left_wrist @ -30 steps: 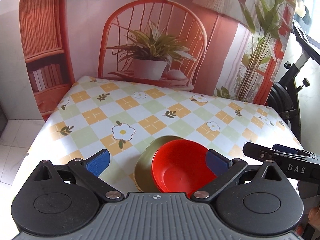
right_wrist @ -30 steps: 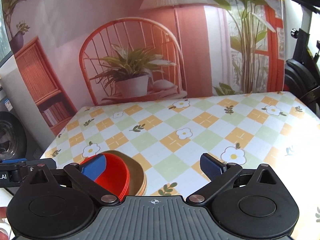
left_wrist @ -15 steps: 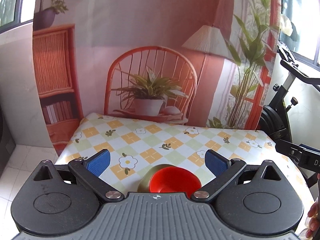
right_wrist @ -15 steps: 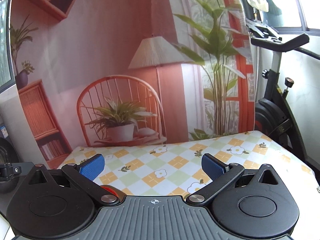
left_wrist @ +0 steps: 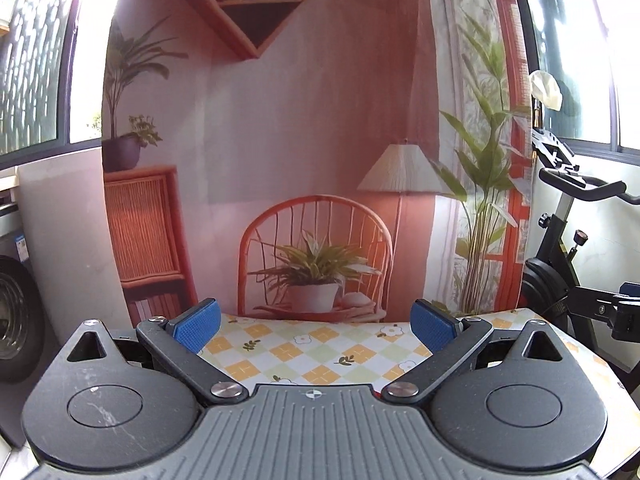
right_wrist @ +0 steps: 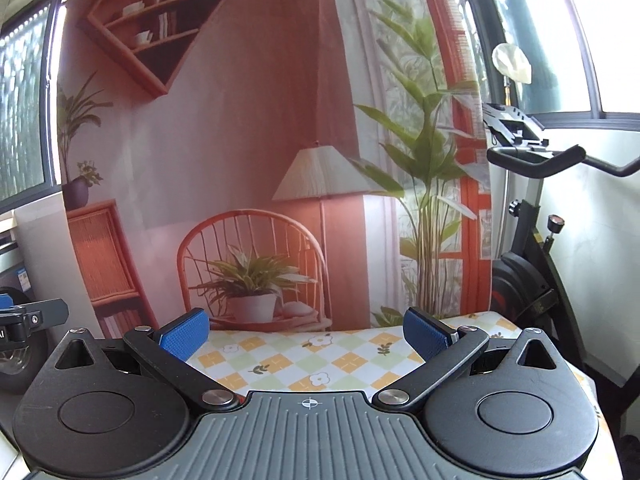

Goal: Organize plates and bowls

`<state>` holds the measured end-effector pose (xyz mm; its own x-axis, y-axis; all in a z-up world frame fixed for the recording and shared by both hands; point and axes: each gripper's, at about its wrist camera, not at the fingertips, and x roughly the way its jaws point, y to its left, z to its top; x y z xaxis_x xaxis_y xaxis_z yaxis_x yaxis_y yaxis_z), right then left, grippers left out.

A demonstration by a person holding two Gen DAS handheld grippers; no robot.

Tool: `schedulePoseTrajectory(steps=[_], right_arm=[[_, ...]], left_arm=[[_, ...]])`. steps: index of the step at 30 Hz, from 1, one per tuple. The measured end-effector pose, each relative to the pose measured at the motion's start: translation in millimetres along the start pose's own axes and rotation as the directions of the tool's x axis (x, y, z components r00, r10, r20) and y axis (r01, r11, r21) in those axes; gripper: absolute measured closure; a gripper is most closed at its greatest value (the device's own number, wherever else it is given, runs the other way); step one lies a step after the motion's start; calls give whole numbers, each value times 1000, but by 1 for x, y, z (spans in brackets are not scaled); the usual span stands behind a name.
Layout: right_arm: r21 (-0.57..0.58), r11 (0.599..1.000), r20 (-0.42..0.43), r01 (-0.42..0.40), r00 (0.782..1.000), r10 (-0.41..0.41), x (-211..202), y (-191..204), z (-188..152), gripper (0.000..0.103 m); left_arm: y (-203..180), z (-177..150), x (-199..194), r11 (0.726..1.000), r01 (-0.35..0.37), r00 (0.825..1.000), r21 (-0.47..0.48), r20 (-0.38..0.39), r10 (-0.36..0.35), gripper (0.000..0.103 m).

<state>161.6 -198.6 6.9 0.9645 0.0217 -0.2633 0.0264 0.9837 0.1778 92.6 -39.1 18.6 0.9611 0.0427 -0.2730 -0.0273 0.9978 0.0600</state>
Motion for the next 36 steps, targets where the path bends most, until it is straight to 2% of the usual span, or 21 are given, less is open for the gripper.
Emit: schedulePoseTrajectory(steps=[4,9,36], right_arm=[[1,1000,18,0,1000,0,-17,1,5,0],[-3,1000,23,1,1000,-1,-29,-2,12,0],[-39,999,44,6,999,-4,-50,1,21,0]], left_arm=[[-2,8,-21,999,34,999,-10,14,-34,1],[-6,12,-34,999,33,999,6,28,-33,1],[-4,11,-38,998,58,998,1,18,-59,1]])
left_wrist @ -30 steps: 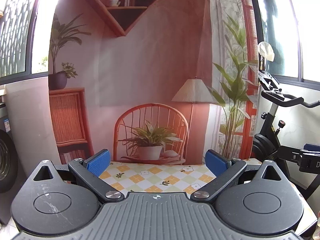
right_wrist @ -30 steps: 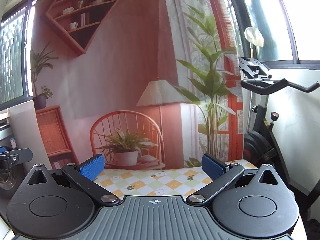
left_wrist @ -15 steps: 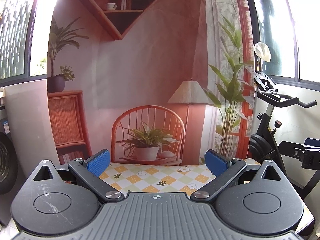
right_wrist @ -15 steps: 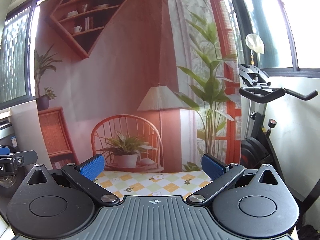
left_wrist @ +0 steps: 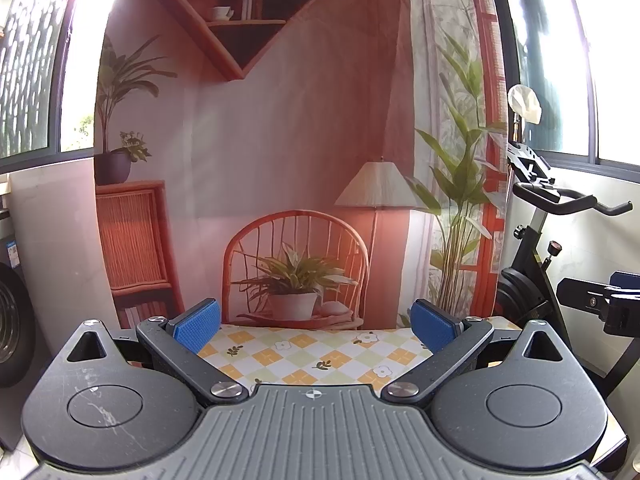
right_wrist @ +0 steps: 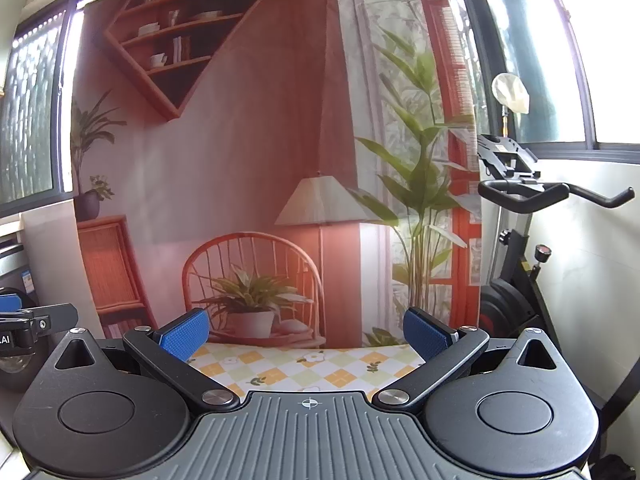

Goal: Organize plates and bowls

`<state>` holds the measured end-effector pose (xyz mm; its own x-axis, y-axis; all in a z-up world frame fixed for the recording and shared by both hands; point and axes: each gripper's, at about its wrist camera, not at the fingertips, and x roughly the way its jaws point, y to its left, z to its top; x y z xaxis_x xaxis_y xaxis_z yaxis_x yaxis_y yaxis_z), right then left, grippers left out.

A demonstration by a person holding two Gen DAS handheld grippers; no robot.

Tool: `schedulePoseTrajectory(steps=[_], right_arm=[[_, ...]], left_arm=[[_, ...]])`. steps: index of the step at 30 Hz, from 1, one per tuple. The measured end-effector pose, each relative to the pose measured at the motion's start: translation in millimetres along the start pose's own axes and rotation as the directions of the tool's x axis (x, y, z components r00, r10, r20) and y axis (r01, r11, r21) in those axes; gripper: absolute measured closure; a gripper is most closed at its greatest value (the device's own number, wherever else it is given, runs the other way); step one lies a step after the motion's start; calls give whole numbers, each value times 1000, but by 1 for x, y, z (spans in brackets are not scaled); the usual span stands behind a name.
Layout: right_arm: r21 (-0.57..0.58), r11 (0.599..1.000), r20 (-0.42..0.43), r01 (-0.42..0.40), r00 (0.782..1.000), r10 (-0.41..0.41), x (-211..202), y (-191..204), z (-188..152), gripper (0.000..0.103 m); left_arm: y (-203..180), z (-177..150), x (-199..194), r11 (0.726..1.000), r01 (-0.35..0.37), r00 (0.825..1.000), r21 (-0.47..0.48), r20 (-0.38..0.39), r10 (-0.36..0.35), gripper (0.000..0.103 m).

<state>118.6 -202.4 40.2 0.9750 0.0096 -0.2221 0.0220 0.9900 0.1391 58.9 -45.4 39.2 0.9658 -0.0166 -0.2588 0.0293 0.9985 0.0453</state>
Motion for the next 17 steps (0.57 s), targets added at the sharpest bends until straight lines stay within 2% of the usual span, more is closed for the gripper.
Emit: schedulePoseTrajectory(steps=[6,17], right_arm=[[2,1000,-3,5,1000,-5,-1,-2,0,0],[1,1000,-8,10,1000,-10,0,-2,0,0]], left_arm=[[-1,0,2,1000,-10,1000,11,-11,10,1],[1,-2,2,1000,13,1000,12,-9,-13,1]])
